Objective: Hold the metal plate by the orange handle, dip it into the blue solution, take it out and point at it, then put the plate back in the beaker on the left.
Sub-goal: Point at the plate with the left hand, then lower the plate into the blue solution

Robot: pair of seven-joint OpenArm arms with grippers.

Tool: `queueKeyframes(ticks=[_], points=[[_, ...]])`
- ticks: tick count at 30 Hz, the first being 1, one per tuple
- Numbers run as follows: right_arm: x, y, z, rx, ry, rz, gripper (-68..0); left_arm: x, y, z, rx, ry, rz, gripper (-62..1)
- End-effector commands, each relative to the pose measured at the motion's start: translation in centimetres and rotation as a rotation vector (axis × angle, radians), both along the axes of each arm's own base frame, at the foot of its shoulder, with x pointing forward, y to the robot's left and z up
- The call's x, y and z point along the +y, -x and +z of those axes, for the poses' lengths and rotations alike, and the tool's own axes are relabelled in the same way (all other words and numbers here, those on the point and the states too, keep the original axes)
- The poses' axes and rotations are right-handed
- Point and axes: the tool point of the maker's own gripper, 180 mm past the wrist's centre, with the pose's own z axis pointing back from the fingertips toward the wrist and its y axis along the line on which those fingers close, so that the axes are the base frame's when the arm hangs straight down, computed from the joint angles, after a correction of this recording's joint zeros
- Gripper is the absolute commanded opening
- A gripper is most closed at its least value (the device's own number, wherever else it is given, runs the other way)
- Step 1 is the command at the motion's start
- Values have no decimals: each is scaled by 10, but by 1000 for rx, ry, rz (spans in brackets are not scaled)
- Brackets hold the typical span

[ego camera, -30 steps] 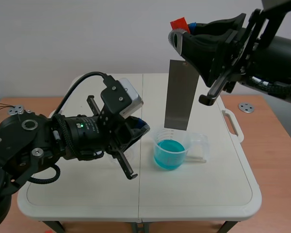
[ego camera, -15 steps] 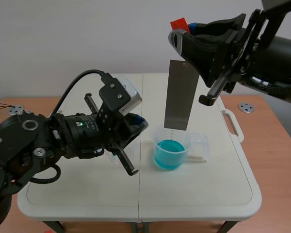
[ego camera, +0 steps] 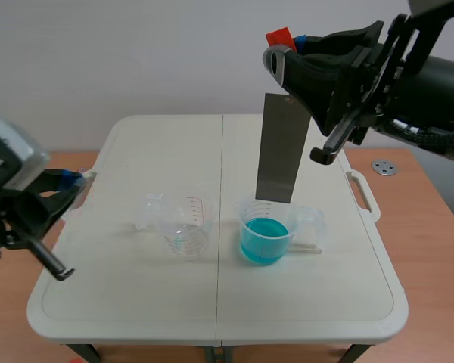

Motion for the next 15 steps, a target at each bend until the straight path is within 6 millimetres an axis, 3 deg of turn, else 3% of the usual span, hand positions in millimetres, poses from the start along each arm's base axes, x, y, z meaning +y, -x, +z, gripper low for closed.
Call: queueKeyframes(ticks=[1,9,15], points=[[-6,-4,11,-32,-17,-11,-664,18,11,-3,2,-23,34,-594],[-8,-8,3,-6,-20,-25,-664,122,92,-31,147,-254,258,-594],[-10,-15,-4,18,-30,-41,-664,152,189,-74,438,-335,286,-594]])
